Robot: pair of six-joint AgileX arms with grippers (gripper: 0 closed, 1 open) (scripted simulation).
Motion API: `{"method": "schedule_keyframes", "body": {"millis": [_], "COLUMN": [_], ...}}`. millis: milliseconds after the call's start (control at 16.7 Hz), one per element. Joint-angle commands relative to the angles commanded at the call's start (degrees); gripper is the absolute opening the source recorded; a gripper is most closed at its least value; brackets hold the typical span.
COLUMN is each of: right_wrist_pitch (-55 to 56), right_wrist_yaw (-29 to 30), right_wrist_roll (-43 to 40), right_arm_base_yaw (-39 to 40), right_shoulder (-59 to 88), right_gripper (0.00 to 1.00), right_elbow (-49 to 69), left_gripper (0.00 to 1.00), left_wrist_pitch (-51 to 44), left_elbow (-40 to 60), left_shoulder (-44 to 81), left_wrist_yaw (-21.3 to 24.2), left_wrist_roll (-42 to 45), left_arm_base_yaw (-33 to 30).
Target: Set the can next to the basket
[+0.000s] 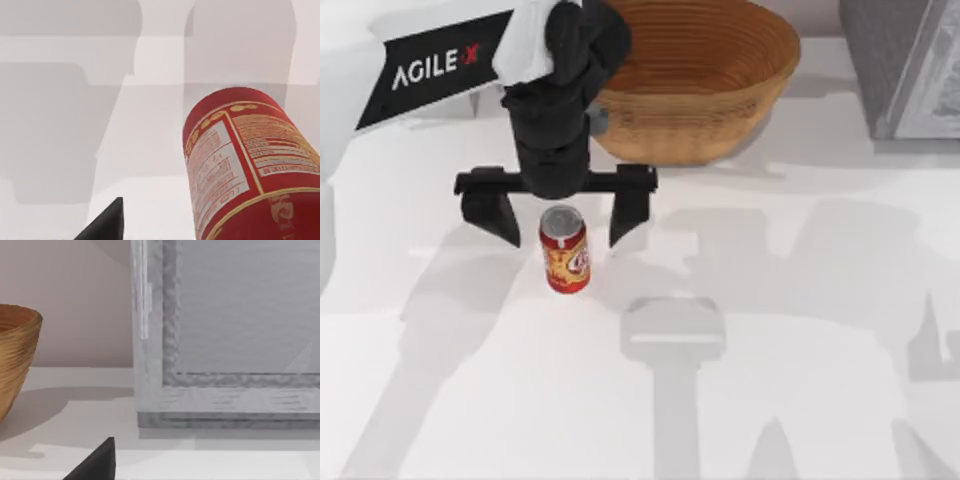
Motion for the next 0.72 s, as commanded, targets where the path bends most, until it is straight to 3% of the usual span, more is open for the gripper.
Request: {"method": "schedule_keyframes", "body": {"millis": [720], "right_wrist_pitch": [0.00], "right_wrist_yaw": [0.00], "right_wrist_roll": [0.00], "right_arm_base_yaw": [0.00], "right_shoulder": [0.00], "right_gripper": [1.00], "right_elbow": [0.00], "left_gripper": [1.00], "left_wrist_pitch": [-8.49], "left_elbow": [7.44], "left_shoulder": [-1.05], "left_wrist_yaw": [-0.01], "left_wrist_roll": [-0.07], "left_arm_base_yaw": [0.04]}}
